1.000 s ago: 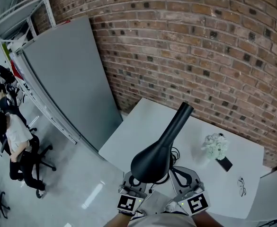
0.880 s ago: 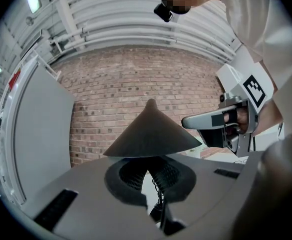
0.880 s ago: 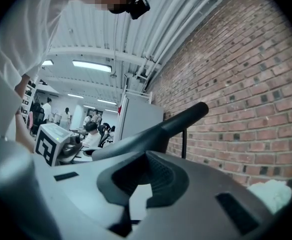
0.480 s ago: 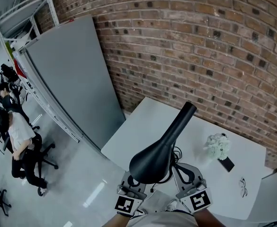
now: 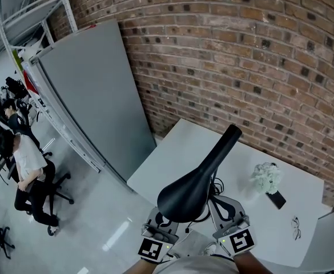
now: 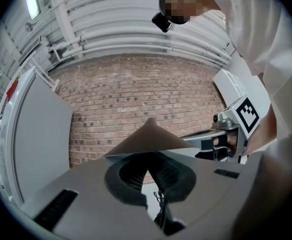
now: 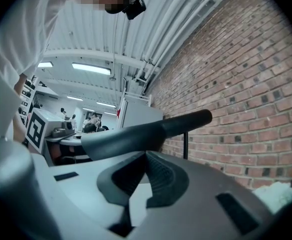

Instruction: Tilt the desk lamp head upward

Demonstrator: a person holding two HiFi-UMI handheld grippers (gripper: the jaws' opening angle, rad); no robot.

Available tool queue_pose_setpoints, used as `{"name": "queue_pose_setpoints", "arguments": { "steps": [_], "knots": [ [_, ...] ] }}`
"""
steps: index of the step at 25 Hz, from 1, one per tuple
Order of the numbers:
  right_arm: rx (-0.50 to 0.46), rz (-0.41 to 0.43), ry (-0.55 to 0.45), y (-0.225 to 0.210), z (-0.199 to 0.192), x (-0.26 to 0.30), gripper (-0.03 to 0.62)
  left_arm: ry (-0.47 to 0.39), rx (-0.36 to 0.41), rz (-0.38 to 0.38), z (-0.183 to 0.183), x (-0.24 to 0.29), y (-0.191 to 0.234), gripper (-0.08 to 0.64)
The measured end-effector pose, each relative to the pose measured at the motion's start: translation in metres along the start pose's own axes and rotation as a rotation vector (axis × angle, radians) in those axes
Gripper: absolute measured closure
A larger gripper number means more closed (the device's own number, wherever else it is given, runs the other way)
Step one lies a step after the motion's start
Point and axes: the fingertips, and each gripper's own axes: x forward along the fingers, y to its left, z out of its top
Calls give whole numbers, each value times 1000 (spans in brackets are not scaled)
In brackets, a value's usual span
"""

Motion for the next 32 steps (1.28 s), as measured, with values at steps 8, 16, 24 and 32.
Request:
{"name": "queue_pose_setpoints", "arguments": {
  "steps": [8,16,24,32],
  "knots": [
    [-10,-14,-8,2,5,3,575,-33,-6,-12,14,-5,-1,554],
    [-13,-14,-9,13,4,1,575,-79,-27,-45,40,-7,-1,554],
    [-1,-40,-9,13,2,-5,575,-101,-25,-65,60,-8,-1,554],
    [15,-35,-27,15,6,-5,575,-102,6,-54,74,-9,3,554]
  ]
}}
